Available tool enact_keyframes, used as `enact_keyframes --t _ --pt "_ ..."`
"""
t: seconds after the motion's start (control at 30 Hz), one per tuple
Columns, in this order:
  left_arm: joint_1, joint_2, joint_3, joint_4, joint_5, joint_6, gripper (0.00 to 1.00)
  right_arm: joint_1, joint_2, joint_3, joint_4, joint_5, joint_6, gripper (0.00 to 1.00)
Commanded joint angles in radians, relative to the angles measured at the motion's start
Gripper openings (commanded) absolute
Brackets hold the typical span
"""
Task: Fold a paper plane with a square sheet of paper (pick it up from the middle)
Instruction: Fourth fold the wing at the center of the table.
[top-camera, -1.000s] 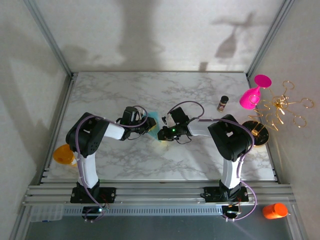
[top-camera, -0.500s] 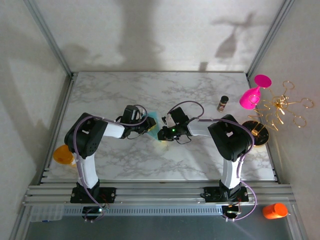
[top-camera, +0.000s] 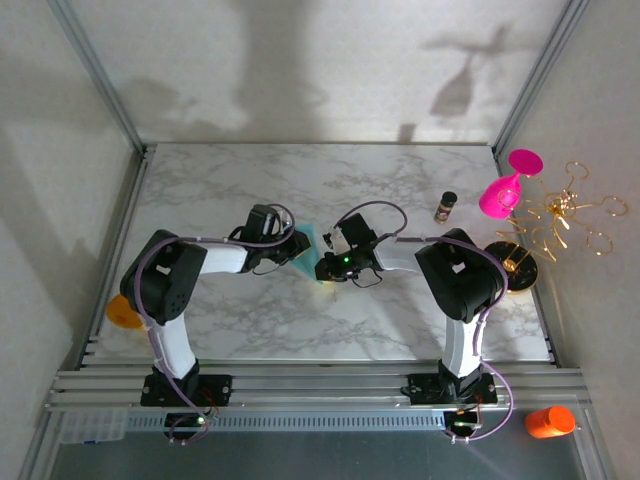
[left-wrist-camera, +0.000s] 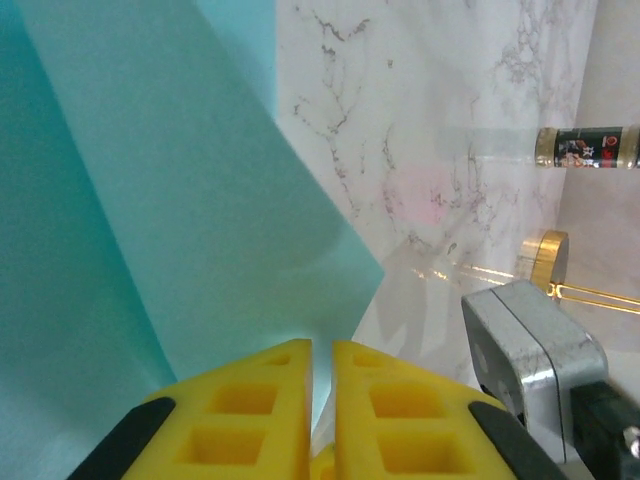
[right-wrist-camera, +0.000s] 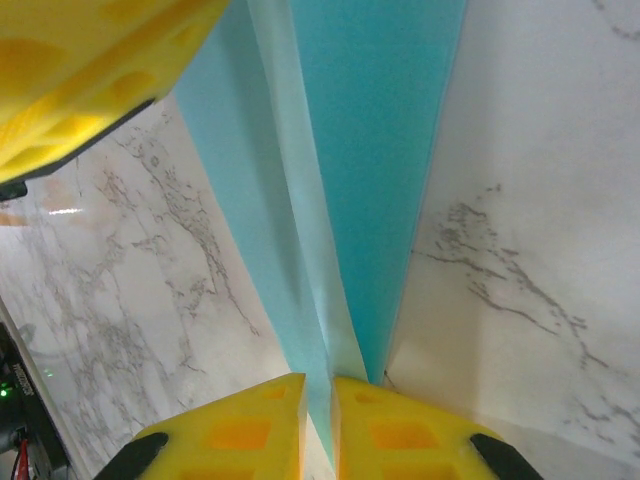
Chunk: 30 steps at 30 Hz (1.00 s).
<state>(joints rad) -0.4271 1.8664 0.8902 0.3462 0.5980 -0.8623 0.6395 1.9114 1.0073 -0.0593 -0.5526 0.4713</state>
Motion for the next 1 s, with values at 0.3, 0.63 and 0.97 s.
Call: enact_keyframes --t 0.3,0.63,0.97 --pt "-0.007 0.085 0.044 -0.015 -0.029 0.020 0.10 0.014 0.055 -0.014 -0.097 0.061 -0.021 0.17" --pt "-0.007 0.114 0.036 -0.012 -0.035 0.021 0.11 0.015 0.054 -0.021 -0.097 0.061 -0.021 0.17" --pt "-0.007 0.089 0.050 0.009 0.004 0.045 0.13 0.015 0.066 -0.024 -0.106 0.077 -0.031 0.17"
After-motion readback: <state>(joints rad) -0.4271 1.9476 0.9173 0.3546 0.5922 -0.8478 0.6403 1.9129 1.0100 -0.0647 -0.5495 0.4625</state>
